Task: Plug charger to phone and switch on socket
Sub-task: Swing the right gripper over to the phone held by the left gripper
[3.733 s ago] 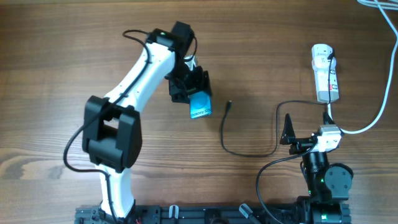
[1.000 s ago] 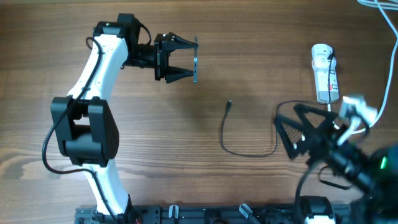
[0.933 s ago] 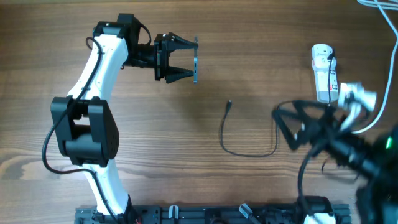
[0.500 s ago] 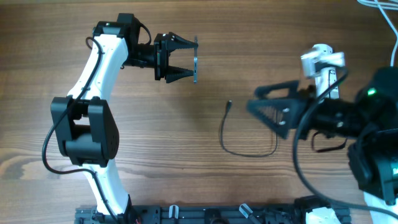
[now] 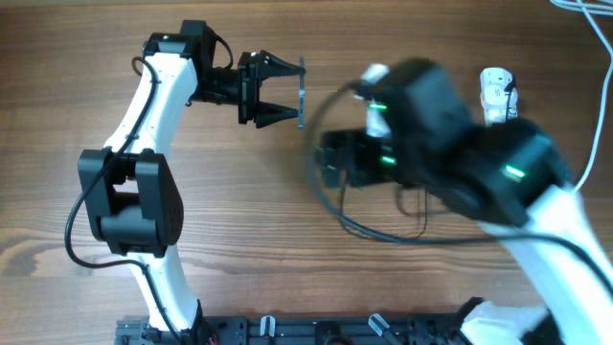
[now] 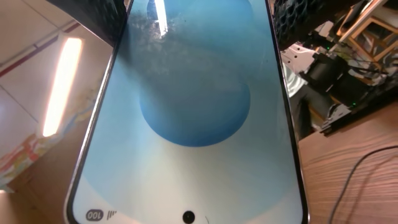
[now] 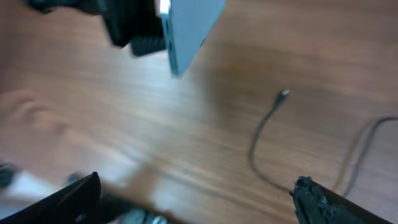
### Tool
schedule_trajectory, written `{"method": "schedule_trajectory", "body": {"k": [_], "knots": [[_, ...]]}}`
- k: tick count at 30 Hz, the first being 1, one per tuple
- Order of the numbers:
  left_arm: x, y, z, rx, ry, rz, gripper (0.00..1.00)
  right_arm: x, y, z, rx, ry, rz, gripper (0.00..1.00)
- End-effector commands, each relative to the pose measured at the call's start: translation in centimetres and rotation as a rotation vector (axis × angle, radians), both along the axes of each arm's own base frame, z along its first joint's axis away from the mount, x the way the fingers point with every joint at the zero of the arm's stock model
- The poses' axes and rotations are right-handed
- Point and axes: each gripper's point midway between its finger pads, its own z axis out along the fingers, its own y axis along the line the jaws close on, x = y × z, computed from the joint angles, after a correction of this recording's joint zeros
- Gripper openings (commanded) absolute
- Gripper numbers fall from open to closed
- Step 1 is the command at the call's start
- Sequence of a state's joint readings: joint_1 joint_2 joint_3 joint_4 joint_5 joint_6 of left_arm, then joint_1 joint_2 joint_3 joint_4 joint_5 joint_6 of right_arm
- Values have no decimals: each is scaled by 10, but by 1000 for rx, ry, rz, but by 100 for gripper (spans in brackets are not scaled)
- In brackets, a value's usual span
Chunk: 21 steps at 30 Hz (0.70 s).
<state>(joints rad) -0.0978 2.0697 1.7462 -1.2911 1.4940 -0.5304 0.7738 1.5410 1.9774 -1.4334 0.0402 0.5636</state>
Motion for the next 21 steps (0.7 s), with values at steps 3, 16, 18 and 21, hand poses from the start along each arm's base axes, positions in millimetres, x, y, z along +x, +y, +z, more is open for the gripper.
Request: {"method": "schedule_trajectory", "body": {"k": [3, 16, 18, 21], "knots": [[-3, -1, 21, -20, -42, -2, 68, 34, 25, -5, -115, -141, -100, 99], [-2, -1, 21, -12, 43, 5, 68, 54, 48, -15, -104, -209, -226, 81], [-2, -1, 21, -11, 58, 6, 68, 57, 52, -19, -113, -207, -218, 80], [-2, -1, 21, -10, 58, 6, 68, 61, 57, -31, -158, -206, -182, 79]]}}
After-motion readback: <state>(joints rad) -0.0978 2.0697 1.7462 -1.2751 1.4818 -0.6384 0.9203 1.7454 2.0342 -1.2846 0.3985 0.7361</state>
